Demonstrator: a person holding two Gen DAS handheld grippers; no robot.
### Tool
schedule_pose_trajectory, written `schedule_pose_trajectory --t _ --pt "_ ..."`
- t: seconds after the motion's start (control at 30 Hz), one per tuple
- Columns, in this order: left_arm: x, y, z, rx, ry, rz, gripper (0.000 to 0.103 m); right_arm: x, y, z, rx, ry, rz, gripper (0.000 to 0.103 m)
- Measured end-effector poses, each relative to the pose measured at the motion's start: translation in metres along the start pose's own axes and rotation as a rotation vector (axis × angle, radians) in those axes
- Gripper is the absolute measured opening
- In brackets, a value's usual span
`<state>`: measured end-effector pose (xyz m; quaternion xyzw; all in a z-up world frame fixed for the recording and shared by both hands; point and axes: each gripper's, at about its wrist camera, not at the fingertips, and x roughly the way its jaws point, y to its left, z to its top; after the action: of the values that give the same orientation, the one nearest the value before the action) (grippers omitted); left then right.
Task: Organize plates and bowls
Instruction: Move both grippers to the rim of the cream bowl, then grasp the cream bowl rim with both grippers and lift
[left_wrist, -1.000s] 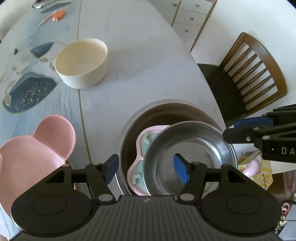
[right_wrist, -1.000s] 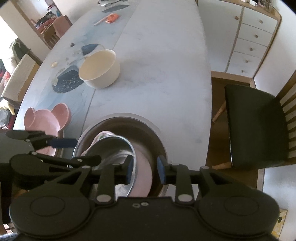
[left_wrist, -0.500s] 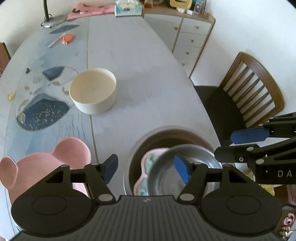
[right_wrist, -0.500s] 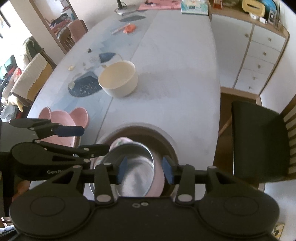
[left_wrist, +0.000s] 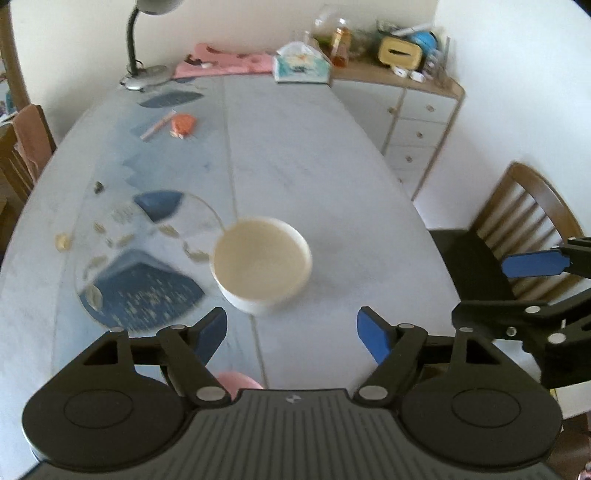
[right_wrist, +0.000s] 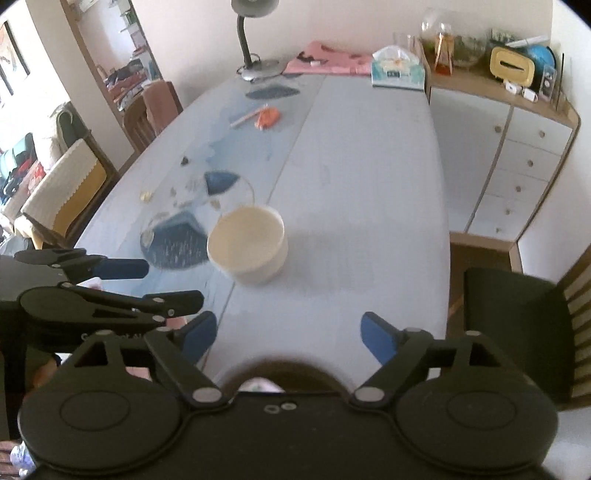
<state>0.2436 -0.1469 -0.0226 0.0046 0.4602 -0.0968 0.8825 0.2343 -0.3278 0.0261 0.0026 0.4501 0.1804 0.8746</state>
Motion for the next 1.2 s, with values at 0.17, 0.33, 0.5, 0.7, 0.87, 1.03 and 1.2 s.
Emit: schedule_pose_trajectory --t 0.17,0.33,0.5,0.7,0.87,1.03,1.2 --pt "0.018 0.027 0.025 -0.012 -0.001 0.032 0.078 0.028 0.003 0.028 0.033 -0.001 -0.005 0.095" --pt "0.054 0.051 0.046 -0.033 0.042 0.038 0.078 0.068 0.005 0.047 0.088 0.022 -0.005 0.095" --pt "0.090 0.068 0.055 -0.038 0.094 0.034 0.078 0.110 0.003 0.056 0.148 0.067 -0.019 0.091" --pt "0.129 0.083 0.058 -0.051 0.154 0.030 0.077 0.147 0.001 0.056 0.181 0.128 -0.050 0.081" --pt "0.145 0.090 0.058 -0.062 0.169 0.016 0.071 0.163 0.002 0.053 0.183 0.164 -0.062 0.072" --pt "0.159 0.086 0.056 -0.043 0.202 -0.004 0.053 0.175 0.004 0.053 0.180 0.188 -0.060 0.058" --pt "0.165 0.078 0.052 -0.014 0.216 -0.018 0.032 0.181 0.009 0.051 0.168 0.211 -0.054 0.041"
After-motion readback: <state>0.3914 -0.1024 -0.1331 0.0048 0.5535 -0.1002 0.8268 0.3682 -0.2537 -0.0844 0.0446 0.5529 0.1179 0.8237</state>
